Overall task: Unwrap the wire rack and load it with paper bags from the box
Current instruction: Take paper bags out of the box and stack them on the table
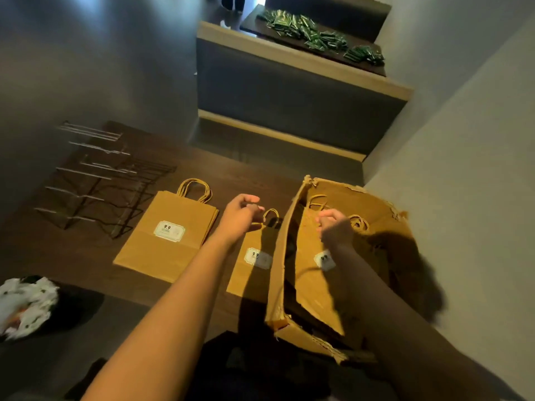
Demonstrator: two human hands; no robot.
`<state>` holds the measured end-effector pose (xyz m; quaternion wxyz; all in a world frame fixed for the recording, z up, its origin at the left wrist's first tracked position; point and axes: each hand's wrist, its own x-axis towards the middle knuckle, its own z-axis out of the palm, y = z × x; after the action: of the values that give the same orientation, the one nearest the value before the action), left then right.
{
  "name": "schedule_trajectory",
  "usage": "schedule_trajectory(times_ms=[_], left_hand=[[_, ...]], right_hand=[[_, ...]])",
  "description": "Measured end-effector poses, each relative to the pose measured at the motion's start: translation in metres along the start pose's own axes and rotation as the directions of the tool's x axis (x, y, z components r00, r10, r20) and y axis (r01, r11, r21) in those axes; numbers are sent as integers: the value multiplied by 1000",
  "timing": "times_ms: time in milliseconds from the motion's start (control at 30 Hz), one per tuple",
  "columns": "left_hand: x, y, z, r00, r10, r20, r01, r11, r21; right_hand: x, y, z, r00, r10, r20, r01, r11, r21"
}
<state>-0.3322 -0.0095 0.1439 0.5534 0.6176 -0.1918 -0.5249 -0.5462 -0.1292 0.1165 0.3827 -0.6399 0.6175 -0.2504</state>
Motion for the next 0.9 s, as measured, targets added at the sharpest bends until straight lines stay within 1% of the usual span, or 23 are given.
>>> schedule_trajectory(times_ms=[33,67,133,200,233,267,300,333,400,433,467,500,533,600,633,700,767,800,867,900], left_hand=[[-4,0,8,1000,-3,10,3,1000,-31],[-8,0,18,1000,-2,24,3,998,-60],[-12,-1,33,998,-2,59,7,997,-80],[-17,-3,49,994,-18,111,26,997,-67],[-19,-5,55,990,-34,138,43,997,-63],[-22,-7,62,985,-52,162,62,996,-62],[-26,-9,68,980,-73,185,85,995,-60],[-30,-10,73,974,-98,206,111,992,-55],[-36,-14,82,960,-142,240,161,985,-65],[-38,-16,85,954,-158,255,181,981,-70],[-41,-18,88,948,-171,269,198,977,-75],[-43,-20,90,943,-179,280,208,975,-76],[-44,-21,92,939,-186,290,216,974,-74],[-44,-26,96,936,-197,293,223,973,-58],[-44,-28,97,936,-202,288,224,974,-45],[-43,-31,100,933,-208,292,221,975,-13],[-42,-33,103,930,-208,303,214,977,12],[-43,-34,106,923,-213,322,217,976,24],[-46,-34,112,887,-232,398,231,972,52],[-47,-34,116,868,-237,436,233,970,64]], right_hand=[[1,11,-12,998,58,-4,-58,995,-78],[6,39,-20,989,144,18,-138,975,-173],[6,81,-27,949,290,121,-243,921,-304],[0,122,-29,886,413,210,-338,887,-314],[-1,143,-24,863,444,239,-347,867,-359],[-1,162,-18,862,430,267,-310,866,-393],[-8,167,-13,861,420,287,-261,849,-460],[-17,162,-8,870,410,274,-203,804,-559],[-29,154,-1,913,368,177,-102,625,-774],[-37,138,-2,926,340,166,-57,558,-828],[-39,129,-4,929,332,163,-39,526,-849],[-40,121,-6,934,316,168,-29,534,-845],[-39,118,-8,941,286,179,-16,568,-823],[-32,113,-20,955,218,199,0,674,-739],[-29,107,-29,955,219,200,-31,746,-665],[-23,92,-50,948,255,187,-149,882,-447],[-24,72,-72,945,291,146,-258,943,-211],[-25,63,-78,952,276,130,-262,958,-119],[-41,39,-79,970,170,176,-170,985,-14],[-53,27,-73,972,75,222,-71,997,-24]])
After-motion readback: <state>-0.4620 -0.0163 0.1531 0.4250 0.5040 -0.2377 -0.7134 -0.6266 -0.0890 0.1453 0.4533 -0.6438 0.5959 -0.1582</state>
